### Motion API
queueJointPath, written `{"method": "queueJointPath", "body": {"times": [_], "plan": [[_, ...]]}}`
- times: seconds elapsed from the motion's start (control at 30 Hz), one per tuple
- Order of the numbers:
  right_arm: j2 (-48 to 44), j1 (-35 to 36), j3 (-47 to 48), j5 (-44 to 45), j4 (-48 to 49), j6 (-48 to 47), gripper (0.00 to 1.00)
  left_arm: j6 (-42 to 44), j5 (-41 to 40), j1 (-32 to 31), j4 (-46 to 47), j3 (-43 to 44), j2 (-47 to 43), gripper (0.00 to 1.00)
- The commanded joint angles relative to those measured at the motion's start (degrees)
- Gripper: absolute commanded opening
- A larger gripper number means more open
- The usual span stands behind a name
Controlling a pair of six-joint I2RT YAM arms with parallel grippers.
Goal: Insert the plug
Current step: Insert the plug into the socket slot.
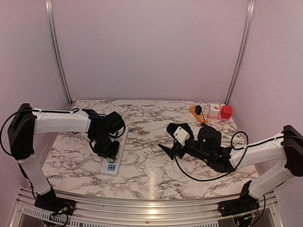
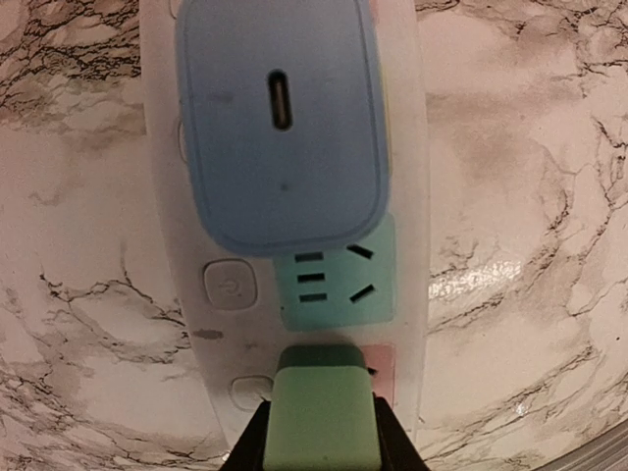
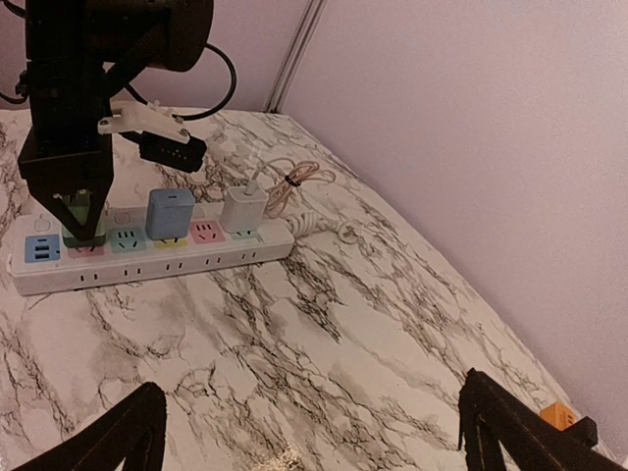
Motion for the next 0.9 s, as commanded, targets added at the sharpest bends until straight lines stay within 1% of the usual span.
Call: {"method": "queueJointPath", "body": {"times": [0.0,0.17,0.37,0.63,0.77,0.87], "plan": [[0.23,-0.26,0.30,0.37,1.60,0.47,0.99,-0.29,1.59,-0.43,-1.22,-2.59,3.91,0.00],[0.17,-0.28,0.22,0.32,1.52,0.56,0.99,1.26,1.73,-1.17,-0.72,-2.18,3.30,0.00],[-1.81,-0.33,0.45,0.58,0.60,0.39,0.99,8.19,1.22,-4.42,-0.77,0.34,2.90,0.00],[-6.71,-0.93,3.67,4.16,-5.77,1.94,0.99,13.37,0.98,-9.27,-1.97,4.82,6.44,0.00],[-11.32,-1.55,3.84,7.26,-7.42,3.05,0.98,18.47,-1.57,-14.42,-1.89,7.56,6.42,0.00],[-15.13,-3.53,3.64,7.81,-8.18,4.92,0.99,23.10,-3.44,-18.31,-2.03,11.94,8.19,0.00]]}}
